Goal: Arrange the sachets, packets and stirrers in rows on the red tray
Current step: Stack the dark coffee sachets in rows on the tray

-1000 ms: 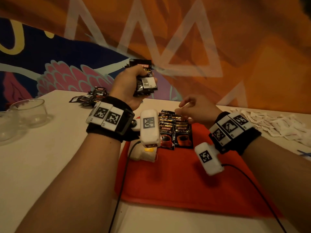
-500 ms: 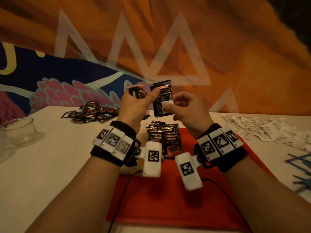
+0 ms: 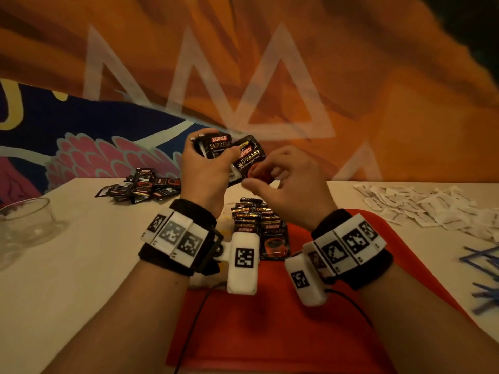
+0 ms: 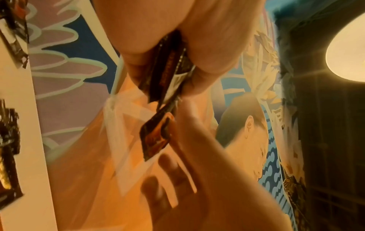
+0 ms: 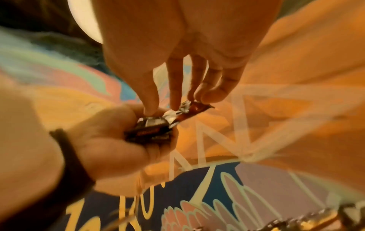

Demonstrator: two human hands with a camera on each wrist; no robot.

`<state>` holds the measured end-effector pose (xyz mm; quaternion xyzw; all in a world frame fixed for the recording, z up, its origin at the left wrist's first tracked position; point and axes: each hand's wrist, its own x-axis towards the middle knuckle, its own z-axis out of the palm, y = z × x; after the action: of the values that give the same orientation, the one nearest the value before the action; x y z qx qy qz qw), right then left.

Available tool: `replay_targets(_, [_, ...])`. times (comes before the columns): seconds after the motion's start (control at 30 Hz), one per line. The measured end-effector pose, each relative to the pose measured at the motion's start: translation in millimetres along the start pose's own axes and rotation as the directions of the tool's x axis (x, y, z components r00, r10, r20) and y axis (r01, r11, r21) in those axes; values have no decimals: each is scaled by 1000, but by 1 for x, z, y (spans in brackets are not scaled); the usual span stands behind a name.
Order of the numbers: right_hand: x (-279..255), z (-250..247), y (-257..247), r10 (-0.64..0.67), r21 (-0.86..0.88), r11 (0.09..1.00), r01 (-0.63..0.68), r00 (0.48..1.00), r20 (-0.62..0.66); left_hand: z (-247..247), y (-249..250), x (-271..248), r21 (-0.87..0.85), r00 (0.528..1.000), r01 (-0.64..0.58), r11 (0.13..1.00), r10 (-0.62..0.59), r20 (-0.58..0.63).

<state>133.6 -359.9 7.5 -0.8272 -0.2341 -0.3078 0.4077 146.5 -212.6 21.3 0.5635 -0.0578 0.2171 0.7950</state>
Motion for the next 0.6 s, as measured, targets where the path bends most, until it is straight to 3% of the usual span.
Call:
replay_targets(0.13, [7, -8, 7, 270, 191, 943, -273, 962, 43, -4, 4, 1, 31, 989, -27, 999, 22, 145])
replay_targets(0.23, [6, -8, 9, 258, 259, 923, -285, 957, 136, -6, 4, 1, -7, 979, 25, 1000, -23, 201])
replay_targets(0.43, [5, -15, 11, 226, 252, 929, -271, 954, 195, -6, 6, -1, -59, 950, 175, 983, -153, 271])
replay_targets(0.6, [5, -21, 16, 269, 200, 921, -335, 916, 298, -6, 1, 4, 8, 956, 210, 978, -207, 209])
